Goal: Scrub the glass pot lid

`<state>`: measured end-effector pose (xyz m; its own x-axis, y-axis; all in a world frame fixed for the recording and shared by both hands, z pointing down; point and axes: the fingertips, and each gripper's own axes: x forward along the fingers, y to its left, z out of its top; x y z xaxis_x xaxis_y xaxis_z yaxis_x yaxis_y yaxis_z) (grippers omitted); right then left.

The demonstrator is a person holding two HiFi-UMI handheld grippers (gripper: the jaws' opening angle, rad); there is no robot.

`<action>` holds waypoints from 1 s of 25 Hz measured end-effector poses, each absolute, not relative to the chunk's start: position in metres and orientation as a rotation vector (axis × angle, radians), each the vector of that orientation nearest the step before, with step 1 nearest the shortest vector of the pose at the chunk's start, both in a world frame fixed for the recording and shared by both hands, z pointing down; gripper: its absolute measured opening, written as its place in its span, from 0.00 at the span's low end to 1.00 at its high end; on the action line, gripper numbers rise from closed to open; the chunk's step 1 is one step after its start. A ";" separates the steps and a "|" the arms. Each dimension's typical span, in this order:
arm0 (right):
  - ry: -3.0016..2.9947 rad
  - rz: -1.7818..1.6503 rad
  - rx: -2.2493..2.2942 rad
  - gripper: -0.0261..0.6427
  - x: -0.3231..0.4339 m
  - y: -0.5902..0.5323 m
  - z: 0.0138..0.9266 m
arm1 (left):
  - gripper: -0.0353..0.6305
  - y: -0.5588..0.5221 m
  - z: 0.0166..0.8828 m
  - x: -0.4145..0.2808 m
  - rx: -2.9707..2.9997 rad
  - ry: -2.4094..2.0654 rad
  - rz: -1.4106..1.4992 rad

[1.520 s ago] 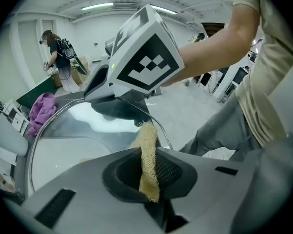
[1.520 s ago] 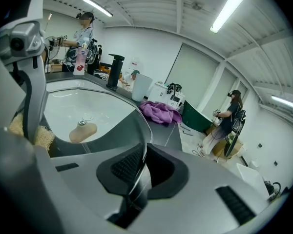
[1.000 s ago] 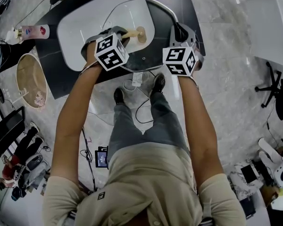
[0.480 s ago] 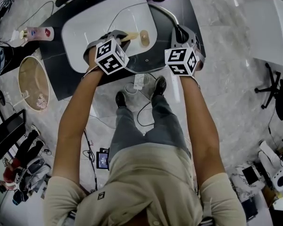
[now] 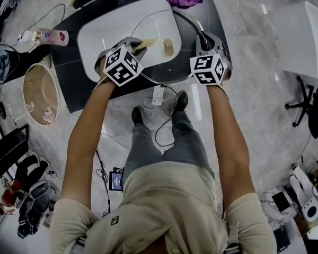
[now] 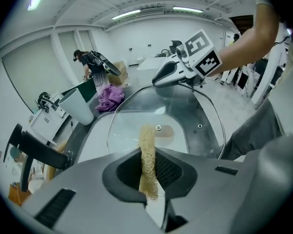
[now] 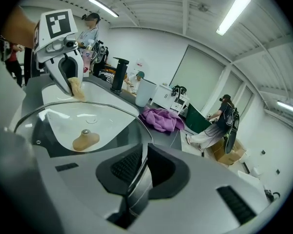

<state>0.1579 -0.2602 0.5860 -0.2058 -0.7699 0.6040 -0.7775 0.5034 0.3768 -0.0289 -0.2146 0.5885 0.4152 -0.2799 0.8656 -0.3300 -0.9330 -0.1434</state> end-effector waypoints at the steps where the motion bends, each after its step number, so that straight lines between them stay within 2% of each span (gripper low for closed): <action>1: -1.981 0.011 1.262 0.10 0.157 -0.260 0.585 | 0.12 -0.215 0.584 -0.032 2.600 -0.572 1.568; 13: -2.028 -0.061 1.272 0.10 0.128 -0.258 0.526 | 0.12 -0.219 0.507 -0.070 2.652 -0.778 1.428; 25: -2.339 -0.026 1.399 0.09 0.091 -0.200 0.336 | 0.12 -0.187 0.317 -0.117 2.837 -1.232 0.857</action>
